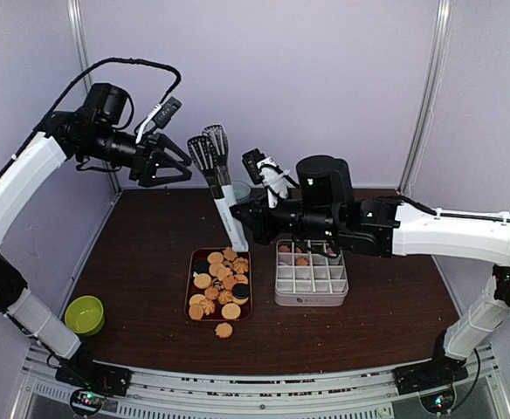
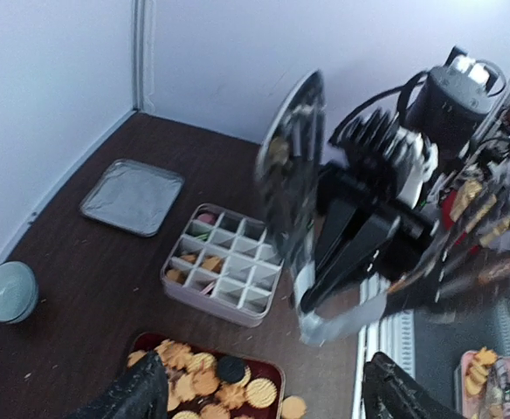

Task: Pack the cookies
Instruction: Pass from the left arm to the right, then pass from the right arm to the left

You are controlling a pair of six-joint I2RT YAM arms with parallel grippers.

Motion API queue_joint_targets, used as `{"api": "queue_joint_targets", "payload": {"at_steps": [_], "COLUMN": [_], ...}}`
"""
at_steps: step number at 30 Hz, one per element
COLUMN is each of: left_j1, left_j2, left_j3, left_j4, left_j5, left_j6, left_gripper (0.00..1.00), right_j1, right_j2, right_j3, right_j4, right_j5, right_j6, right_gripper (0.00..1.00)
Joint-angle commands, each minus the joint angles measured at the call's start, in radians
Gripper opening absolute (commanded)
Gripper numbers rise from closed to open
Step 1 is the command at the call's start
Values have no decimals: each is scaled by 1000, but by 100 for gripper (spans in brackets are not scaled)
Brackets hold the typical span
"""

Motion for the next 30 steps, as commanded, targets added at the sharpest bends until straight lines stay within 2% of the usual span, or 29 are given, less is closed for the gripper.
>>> {"api": "queue_joint_targets", "payload": {"at_steps": [1,3,7,17,26,30], "left_j1": [63,64,44,-24,-45,-68], "left_j2": [-57,-67,-77,-73,-97,-123], "left_j3": [45,41,23,-44,-145,-201], "left_j4": [-323,-420,-508,-477,-457,-419], "left_j5": [-160,-170,-186,-284,-339,-371], "left_j6": [434,585,686,704,714,713], "left_gripper": [80,80,78,63,49,48], "right_j1": [-7,-6,4,97,130,133], "right_j2": [-80,-80,-45,229,330,358], "right_j3": [-4,10,100,465,590,644], "right_j4": [-238,-324,-465,-826,-906,-935], "right_j5": [88,104,156,344,366,356], "right_j6": [-153,-186,-250,-354,-369,-370], "right_gripper": [0,0,0,0,0,0]}}
